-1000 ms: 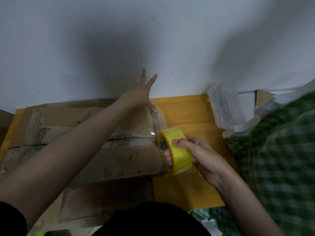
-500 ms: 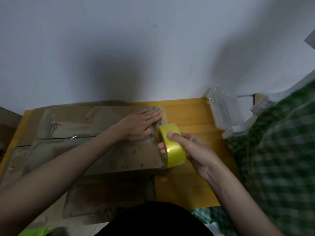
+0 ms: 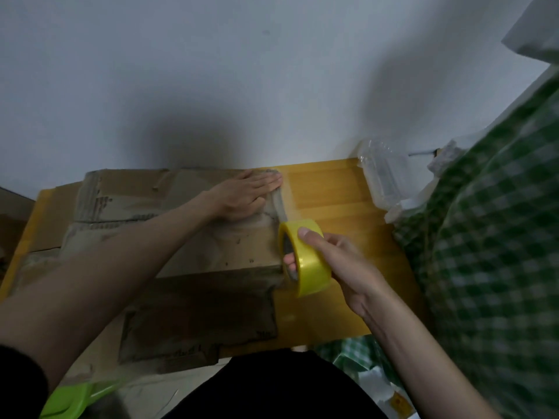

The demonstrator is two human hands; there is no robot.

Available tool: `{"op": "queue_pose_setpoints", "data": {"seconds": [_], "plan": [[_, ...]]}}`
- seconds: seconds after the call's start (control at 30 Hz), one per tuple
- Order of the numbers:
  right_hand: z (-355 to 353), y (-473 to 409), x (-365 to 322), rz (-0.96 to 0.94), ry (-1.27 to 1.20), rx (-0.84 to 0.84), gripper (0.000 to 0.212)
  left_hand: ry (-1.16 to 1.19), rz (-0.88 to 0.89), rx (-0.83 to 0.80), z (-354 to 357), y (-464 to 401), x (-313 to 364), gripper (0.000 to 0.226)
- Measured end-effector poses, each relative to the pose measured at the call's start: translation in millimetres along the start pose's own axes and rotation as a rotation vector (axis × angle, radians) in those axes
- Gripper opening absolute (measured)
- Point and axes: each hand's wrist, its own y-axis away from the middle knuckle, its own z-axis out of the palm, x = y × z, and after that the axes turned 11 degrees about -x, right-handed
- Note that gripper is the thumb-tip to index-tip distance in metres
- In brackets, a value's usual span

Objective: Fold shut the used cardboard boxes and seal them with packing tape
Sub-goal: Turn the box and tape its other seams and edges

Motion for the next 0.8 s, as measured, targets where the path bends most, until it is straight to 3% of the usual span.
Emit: {"op": "queue_pose_setpoints", "data": {"seconds": [0.27, 0.8], "plan": [[6.0, 33.7, 44.4, 0.043, 0.024, 0.067, 0.033, 0.042, -0.015, -0.034, -4.1, -3.1, -1.4, 0.070], [-1.1, 8.8, 107.9, 0.061, 0.071, 0.066, 0.050, 0.061, -0.024, -0.010, 3.7, 0.3, 4.2, 0.072]]}}
